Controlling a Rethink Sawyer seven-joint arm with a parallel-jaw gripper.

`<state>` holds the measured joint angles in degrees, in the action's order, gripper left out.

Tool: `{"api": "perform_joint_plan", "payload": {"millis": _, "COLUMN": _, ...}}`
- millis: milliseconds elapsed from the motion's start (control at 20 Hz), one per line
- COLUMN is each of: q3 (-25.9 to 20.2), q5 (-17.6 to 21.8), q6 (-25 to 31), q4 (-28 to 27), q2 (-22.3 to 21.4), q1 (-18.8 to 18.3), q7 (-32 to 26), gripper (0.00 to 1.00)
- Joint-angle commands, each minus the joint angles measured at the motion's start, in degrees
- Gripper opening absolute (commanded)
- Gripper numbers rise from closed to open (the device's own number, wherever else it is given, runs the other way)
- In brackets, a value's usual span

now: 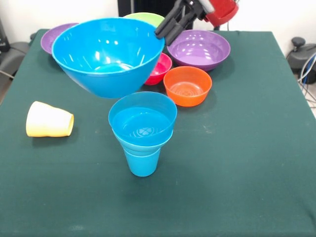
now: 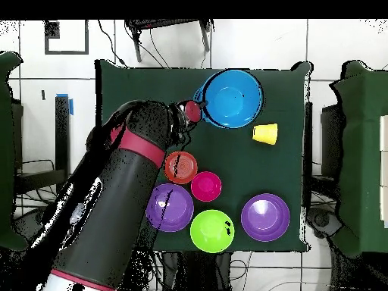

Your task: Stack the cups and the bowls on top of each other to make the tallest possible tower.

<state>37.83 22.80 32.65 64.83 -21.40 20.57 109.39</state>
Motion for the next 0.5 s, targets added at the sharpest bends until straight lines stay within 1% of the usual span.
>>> {"api": "perform_joint_plan", "payload": {"millis": 50, "q3": -4.0, "q5": -2.8, "q6": 6.8, "q4": -2.8, "q2": 2.5, "q1": 1.0, "q7": 8.2, "gripper": 0.00}}
{"api": "perform_joint_plan", "payload": {"millis": 300, "q3": -3.3, "q5": -3.6, "q6": 7.2, "q4": -4.1, "q2": 3.7, "q1": 1.3, "q7": 8.7, "gripper": 0.00}}
{"api": "perform_joint_plan", "payload": {"millis": 500, "q3": -1.9, "q5": -4.2, "q6": 6.7, "q4": -4.7, "q2": 5.1, "q1": 2.2, "q7": 10.6, "gripper": 0.00}}
